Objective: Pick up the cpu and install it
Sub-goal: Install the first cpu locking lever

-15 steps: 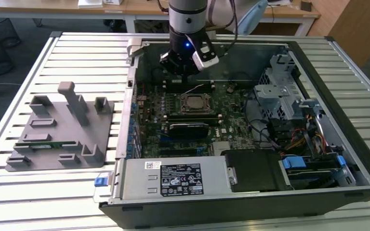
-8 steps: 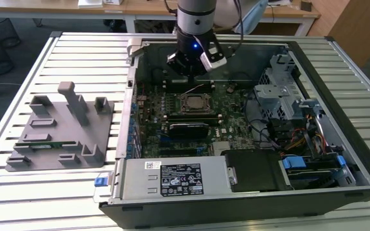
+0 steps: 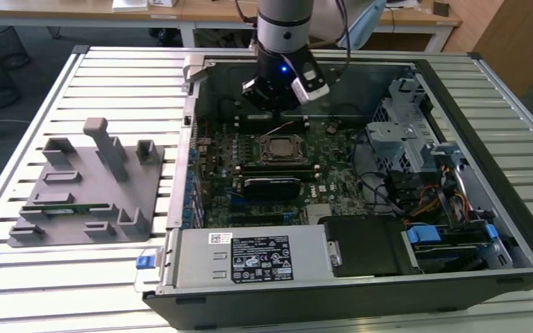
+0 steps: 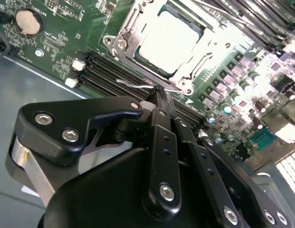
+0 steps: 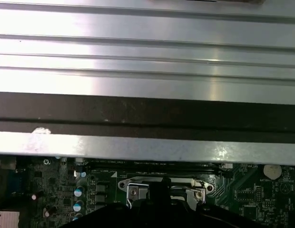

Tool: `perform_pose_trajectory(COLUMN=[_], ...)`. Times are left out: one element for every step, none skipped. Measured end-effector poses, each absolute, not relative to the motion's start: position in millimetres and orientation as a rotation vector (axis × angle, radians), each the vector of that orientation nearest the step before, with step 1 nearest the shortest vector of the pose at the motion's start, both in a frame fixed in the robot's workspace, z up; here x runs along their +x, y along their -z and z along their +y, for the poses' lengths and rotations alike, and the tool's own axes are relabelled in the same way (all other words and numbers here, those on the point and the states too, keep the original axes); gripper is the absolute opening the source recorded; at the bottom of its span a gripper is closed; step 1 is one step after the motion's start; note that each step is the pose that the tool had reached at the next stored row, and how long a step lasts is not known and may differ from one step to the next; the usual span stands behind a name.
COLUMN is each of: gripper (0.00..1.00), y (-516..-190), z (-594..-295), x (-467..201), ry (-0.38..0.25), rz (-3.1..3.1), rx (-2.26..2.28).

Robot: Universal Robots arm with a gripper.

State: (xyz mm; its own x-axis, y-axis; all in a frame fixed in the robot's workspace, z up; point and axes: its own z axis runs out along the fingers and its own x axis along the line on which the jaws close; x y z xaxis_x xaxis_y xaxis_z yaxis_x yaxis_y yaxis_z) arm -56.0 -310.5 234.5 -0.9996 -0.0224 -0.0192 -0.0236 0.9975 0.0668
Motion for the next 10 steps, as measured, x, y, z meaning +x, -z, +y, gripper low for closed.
perform_pose_trajectory(gripper=[0.11, 0.11, 0.11, 0.11, 0.11, 0.11, 0.11, 0.11, 0.11, 0.11], y=[-234.0, -233.5, -233.0, -232.5, -231.8, -231.0, -230.3, -229.6, -229.0, -228.5], z=[-310.0, -309.5, -309.0, -308.4, -307.8, -306.9, -306.1, -305.4, -304.9, -304.5], x=[-54.8, -53.6, -52.5, -51.4, -50.6, -50.0, -49.4, -48.6, -47.8, -46.9], ry=[-0.105, -0.105, -0.105, -0.105, -0.105, -0.104, -0.104, -0.103, -0.103, -0.103], rz=[3.121, 3.121, 3.121, 3.121, 3.121, 3.121, 3.121, 3.121, 3.121, 3.121], rx=[-0.038, -0.038, -0.038, -0.038, -0.038, -0.038, -0.039, -0.039, -0.040, -0.040])
